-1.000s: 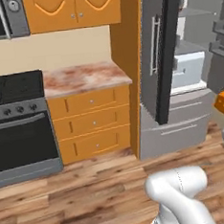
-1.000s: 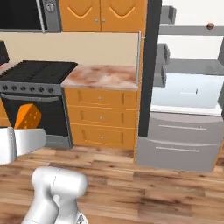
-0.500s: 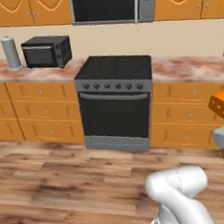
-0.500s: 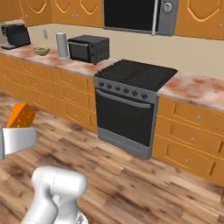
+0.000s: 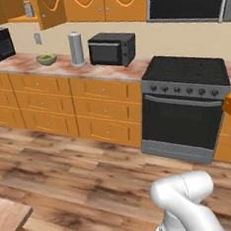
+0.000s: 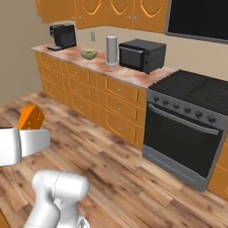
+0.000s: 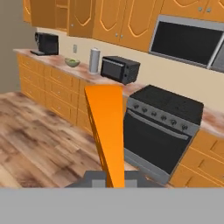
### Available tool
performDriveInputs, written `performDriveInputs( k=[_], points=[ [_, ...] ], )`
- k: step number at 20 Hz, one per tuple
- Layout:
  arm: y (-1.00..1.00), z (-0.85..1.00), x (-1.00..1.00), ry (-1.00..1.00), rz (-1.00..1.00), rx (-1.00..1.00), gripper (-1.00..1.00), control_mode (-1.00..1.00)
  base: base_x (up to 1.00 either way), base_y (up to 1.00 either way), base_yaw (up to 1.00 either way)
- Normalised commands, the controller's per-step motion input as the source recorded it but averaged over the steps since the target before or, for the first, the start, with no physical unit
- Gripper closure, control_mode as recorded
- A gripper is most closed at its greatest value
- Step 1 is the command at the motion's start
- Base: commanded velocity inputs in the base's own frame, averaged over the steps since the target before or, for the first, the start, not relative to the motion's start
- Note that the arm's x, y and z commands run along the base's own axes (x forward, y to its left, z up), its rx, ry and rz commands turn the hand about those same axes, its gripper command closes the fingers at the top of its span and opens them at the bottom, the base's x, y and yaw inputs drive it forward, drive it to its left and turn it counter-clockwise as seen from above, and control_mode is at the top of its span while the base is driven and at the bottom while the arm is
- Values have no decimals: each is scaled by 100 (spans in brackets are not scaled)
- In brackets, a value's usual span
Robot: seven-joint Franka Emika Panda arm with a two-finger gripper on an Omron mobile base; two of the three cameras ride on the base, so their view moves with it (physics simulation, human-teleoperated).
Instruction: Pick the cheese from the fridge and the cheese grater from the cabinet and place them next to the salad bowl.
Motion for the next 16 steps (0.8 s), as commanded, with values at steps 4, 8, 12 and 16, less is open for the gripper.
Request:
performDriveInputs(
  k=[4, 8, 12, 16],
  points=[
    [0, 0, 0, 0, 0, 0, 100, 100, 100, -44, 0],
    [0, 0, 0, 0, 0, 0, 100, 100, 100, -82, 0],
    [0, 0, 0, 0, 0, 0, 100, 100, 100, -58, 0],
    [0, 0, 0, 0, 0, 0, 100, 100, 100, 37, 0]
  ],
)
